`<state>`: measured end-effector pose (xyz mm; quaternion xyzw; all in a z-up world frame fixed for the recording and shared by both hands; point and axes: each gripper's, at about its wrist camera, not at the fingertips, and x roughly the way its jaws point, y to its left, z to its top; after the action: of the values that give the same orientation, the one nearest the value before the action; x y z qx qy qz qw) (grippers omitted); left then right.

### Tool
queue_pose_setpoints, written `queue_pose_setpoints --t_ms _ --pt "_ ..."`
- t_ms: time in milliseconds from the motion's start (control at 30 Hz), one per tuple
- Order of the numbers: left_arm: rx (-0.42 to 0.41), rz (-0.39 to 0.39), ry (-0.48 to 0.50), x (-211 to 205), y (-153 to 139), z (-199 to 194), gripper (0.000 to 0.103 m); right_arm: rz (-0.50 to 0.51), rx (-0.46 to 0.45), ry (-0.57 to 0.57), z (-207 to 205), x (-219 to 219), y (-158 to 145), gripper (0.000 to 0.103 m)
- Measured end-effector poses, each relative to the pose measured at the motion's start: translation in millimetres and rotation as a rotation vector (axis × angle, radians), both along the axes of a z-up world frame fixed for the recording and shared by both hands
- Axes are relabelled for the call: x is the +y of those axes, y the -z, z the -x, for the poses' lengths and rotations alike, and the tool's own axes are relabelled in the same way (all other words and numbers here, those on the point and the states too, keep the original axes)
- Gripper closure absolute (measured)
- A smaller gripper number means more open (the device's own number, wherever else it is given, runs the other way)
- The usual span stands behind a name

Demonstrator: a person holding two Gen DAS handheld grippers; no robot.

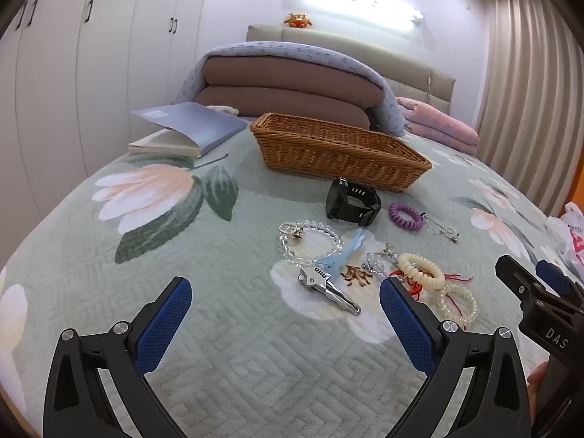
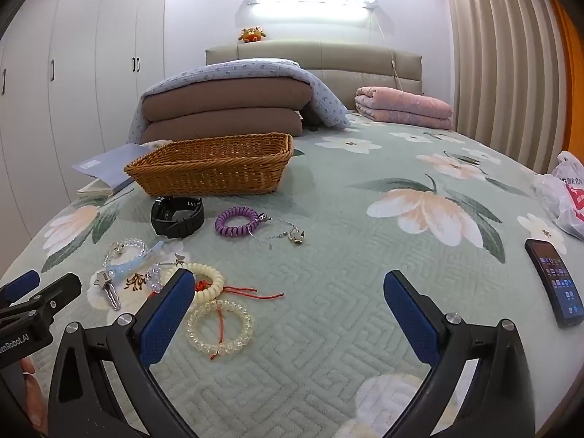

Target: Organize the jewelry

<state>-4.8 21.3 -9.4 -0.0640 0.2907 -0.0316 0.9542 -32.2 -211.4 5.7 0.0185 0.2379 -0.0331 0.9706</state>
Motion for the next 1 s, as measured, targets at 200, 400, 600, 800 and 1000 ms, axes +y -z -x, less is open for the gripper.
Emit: queue_pose_setpoints --t_ms 200,400,600,800,1000 --pt "-0.002 -0.007 0.003 -1.2 0.5 -0.3 0.0 0.0 0.008 0.0 -2.2 -1.0 1.5 0.0" --pt "0.0 -0.007 0.003 -2.0 0.5 0.3 0.0 -0.001 0.008 0.002 -3.4 0.4 1.9 0.0" --pt "0.002 -0.004 0.003 -2.1 0.3 0.7 0.0 -0.009 0.004 0.002 -3.0 -2.9 2.3 0.0" --pt "0.003 -0.005 0.003 -1.8 0.5 0.5 0.0 -0.026 0.008 0.003 -2.5 -2.4 3.2 0.0" --pt "0.003 -0.005 0.003 -1.6 0.6 0.5 0.0 -0.037 0.004 0.003 -2.7 -2.6 3.0 0.0"
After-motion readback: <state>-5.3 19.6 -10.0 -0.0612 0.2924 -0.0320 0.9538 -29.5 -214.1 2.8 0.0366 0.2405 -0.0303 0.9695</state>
